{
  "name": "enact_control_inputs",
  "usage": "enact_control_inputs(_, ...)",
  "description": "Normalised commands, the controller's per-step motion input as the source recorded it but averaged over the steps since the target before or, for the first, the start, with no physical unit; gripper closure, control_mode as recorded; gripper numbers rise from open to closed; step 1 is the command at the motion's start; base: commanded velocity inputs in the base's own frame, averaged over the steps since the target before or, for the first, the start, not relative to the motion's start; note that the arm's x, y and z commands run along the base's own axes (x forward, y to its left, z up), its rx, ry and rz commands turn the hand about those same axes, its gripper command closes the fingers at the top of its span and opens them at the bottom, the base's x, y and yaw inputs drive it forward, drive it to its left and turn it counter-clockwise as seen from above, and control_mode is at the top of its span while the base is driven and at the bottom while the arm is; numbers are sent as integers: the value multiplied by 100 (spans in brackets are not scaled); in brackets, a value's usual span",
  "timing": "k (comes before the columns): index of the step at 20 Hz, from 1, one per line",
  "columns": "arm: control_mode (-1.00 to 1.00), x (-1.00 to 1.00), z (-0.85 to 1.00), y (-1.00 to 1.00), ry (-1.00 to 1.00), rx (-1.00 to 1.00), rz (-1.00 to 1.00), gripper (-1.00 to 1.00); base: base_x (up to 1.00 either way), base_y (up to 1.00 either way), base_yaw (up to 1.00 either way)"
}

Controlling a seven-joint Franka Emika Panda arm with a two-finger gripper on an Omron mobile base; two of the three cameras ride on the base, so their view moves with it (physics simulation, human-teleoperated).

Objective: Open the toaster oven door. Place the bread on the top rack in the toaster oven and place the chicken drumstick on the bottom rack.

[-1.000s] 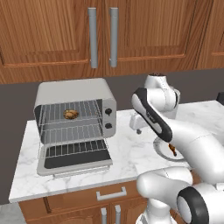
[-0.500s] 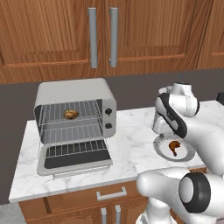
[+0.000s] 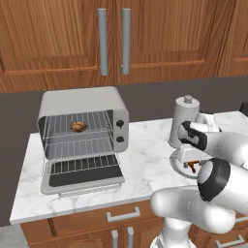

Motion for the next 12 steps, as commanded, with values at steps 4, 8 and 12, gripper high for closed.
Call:
enact_control_inputs(4, -100, 39, -30, -1, 3, 0, 0, -100, 0, 0, 0)
enact_control_inputs(8, -100, 39, -18, -34, 0, 0, 0, -100, 0, 0, 0)
enact_control_inputs(12, -100, 25, -32, -36, 0, 0, 0, -100, 0, 0, 0)
